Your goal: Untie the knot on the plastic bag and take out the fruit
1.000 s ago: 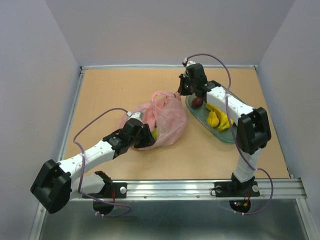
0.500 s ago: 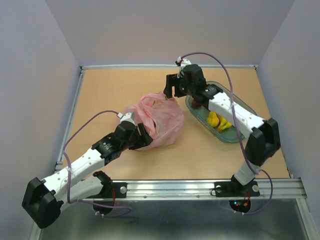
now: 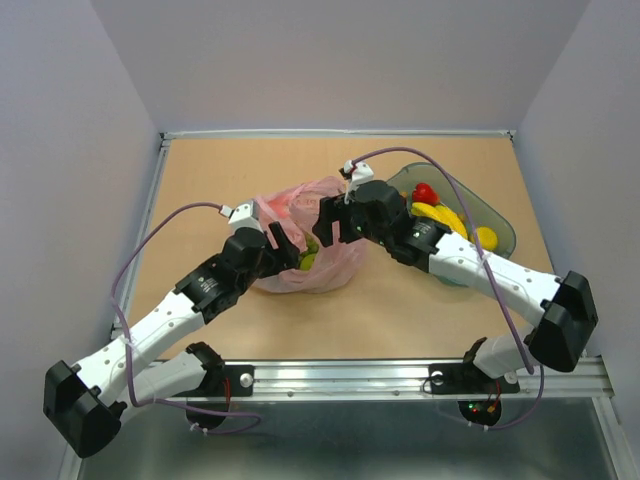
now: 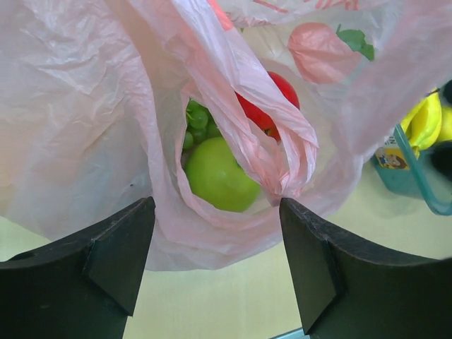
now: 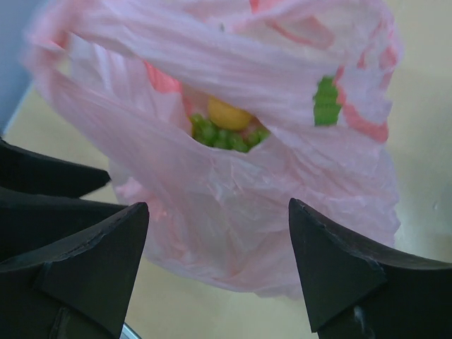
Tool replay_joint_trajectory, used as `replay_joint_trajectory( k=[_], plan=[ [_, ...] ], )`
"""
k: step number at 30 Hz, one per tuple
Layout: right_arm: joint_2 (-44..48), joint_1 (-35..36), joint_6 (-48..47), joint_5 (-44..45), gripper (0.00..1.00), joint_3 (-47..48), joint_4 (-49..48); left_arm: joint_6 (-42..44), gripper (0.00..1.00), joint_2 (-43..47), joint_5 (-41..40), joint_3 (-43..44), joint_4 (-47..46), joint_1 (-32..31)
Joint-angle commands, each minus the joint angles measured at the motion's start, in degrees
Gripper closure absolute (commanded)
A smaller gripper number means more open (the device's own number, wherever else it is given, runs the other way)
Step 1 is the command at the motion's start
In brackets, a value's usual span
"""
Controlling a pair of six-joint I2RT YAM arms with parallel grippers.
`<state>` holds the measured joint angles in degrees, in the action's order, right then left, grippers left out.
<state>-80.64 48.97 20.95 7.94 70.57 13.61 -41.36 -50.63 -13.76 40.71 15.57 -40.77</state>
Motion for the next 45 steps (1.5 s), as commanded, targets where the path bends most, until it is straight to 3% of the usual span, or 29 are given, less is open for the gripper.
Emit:
replay_joint_trajectory(
  k=[1,6,9,10,13,21,32,34,35,36,38,43,45],
  plan=[
    [-1.27,1.91,4.27,2.34,0.16,-4.11,-2.43,0.14,0.18,-0.17,-4.43,-1.42,-3.79,-0.18],
    [-3.38,2.62,9.01,7.6,0.19,-10.43,-5.34,-0.38,0.18,0.53,-9.88,-2.39,-5.99,-0.18],
    [-1.46,2.53,13.84,14.01,0.42,-17.02,-6.48,-1.0,0.18,0.88,-11.55,-2.83,-7.05,-0.1],
    [-0.84,2.53,16.2,15.25,0.68,-20.69,-6.66,-1.09,0.18,0.97,-11.55,-2.65,-7.31,-0.1],
    [2.76,2.53,21.04,16.84,0.99,-27.64,-8.24,-1.18,0.18,0.36,-9.11,-2.04,-7.75,-0.1],
    [11.12,2.62,32.84,10.6,1.0,-44.36,-23.53,-1.79,0.15,-3.24,-2.85,-1.16,-7.14,-0.18],
    [11.03,2.53,28.71,9.11,0.99,-43.23,-24.59,-1.79,0.16,-8.78,-0.13,0.51,-7.4,-0.36],
    [11.21,2.62,28.27,9.37,1.0,-43.49,-24.59,-0.92,0.27,-9.22,-0.56,0.51,-7.4,-0.45],
    [11.47,2.62,28.01,9.89,1.0,-43.76,-24.59,-0.48,0.37,-9.48,-1.79,0.6,-6.88,-0.36],
    [12.17,2.53,27.92,11.46,1.0,-44.45,-24.59,0.75,0.77,-9.49,-2.84,1.04,-6.0,-0.36],
    [13.22,2.1,27.91,13.23,1.0,-45.68,-24.59,1.63,0.99,-9.49,-7.65,3.14,-0.57,-0.18],
    [17.0,-2.99,31.96,13.68,0.99,-50.96,-22.41,6.37,1.0,-7.47,-13.92,6.66,10.16,2.27],
    [17.71,-3.0,28.81,13.24,0.94,-50.36,-21.35,7.52,1.0,-6.59,-12.97,7.54,11.14,2.54]
  ],
)
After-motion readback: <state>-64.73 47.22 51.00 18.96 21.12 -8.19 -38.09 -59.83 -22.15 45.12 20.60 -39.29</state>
